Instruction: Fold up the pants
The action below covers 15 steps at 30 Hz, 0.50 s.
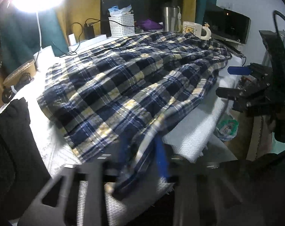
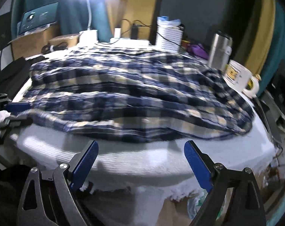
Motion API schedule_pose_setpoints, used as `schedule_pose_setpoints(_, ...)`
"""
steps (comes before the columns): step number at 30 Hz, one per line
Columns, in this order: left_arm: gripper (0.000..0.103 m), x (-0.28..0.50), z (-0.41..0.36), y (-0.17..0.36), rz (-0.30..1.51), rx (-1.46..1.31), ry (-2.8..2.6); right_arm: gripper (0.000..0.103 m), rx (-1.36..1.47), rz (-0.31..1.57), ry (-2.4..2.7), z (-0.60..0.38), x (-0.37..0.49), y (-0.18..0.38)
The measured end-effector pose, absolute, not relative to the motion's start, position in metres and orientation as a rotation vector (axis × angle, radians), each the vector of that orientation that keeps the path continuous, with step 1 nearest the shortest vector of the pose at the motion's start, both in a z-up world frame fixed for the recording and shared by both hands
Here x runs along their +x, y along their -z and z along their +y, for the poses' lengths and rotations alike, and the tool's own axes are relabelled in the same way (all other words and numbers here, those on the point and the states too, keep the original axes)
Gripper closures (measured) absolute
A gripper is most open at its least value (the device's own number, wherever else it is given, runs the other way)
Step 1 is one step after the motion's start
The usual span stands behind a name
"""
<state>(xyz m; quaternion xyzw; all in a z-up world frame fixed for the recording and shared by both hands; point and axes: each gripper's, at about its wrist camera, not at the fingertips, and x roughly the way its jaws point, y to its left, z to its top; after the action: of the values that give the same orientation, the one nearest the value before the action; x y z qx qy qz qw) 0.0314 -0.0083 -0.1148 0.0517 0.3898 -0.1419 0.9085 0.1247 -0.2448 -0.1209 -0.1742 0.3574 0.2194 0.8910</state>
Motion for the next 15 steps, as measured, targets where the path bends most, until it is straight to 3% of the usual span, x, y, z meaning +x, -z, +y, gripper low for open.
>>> schedule_pose_setpoints(5,0.096,0.032,0.005,0.102,0.76,0.051,0.279,0.01,-0.39,0.72,-0.5,-0.229,0.121,0.117)
schedule_pose_setpoints(15,0.096,0.039,0.026,0.085,0.704,-0.023,0.259,0.01,-0.567,0.618,-0.556,-0.175,0.119,0.127)
